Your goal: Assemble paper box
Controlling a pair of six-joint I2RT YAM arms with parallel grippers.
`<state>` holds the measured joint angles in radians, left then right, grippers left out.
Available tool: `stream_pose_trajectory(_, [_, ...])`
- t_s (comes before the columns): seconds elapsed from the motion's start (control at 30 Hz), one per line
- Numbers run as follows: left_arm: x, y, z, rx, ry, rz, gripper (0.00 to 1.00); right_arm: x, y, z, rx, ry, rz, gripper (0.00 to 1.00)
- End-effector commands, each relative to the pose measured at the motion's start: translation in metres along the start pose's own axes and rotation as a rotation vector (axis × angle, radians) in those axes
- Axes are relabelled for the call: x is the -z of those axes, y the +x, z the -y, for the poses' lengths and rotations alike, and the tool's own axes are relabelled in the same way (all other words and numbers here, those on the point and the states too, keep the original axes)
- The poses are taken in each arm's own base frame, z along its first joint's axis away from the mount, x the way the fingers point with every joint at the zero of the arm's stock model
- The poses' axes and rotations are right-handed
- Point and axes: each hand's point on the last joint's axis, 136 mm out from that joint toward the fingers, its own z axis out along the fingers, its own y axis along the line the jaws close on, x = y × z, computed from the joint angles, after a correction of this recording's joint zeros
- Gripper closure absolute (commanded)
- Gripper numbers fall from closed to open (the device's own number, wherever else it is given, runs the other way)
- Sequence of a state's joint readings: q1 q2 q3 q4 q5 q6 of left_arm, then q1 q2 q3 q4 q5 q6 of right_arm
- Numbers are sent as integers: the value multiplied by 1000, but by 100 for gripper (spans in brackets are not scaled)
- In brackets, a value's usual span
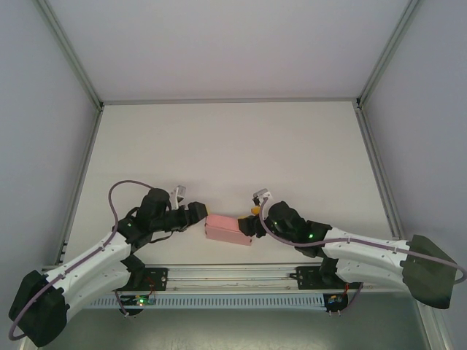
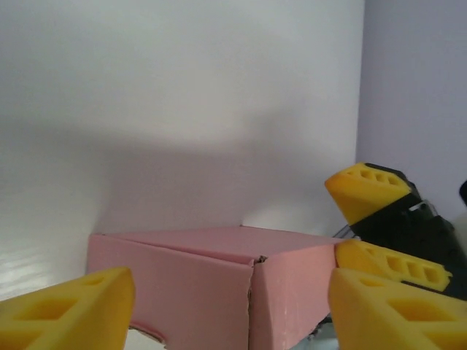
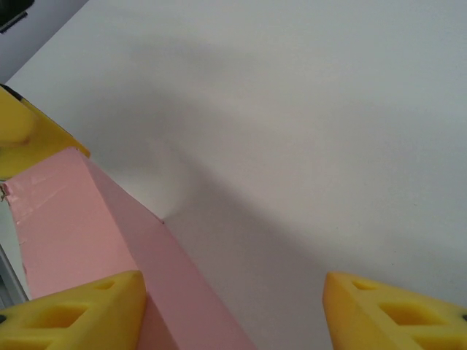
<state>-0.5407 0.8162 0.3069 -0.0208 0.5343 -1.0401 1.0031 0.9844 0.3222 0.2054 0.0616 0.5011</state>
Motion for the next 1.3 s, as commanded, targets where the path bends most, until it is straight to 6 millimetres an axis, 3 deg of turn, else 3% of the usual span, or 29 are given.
stream_pose_trajectory(0.0, [-1,2,1,26,51,-4,34,-1,24,14,-14,37,-69,35])
stream_pose_trajectory(0.03, [0,3,-2,33,42,2,35,-1,34,19,-17,45,-87,35])
stream_pose_trajectory(0.1, [-1,4,-8,49,27,6,43,0,34,18,-22,36,-85,35])
stream_pose_trajectory(0.43, [-6,22,-32,78,-13,-59,49,1,44,24,-47,49,-97,37])
stream_pose_trajectory(0.57, [-4,34,-39,-8,-19,-110,52,-3,50,25,-51,48,-118,37])
stream_pose_trajectory(0.7, [-1,43,-62,-105,-79,-113,56,-7,59,30,-51,56,-128,38])
stream_pose_trajectory(0.73, [0,43,-62,-124,-74,-102,60,-7,60,31,-51,58,-127,38])
stream_pose_trajectory(1.13, [1,43,-63,-228,-75,-73,62,-6,57,28,-43,44,-118,39])
stream_pose_trajectory(1.2, [3,36,-54,-244,-76,-54,60,-6,53,26,-45,41,-111,39])
stream_pose_trajectory(1.27, [6,26,-40,-259,-69,-22,46,-6,45,20,-34,24,-101,37])
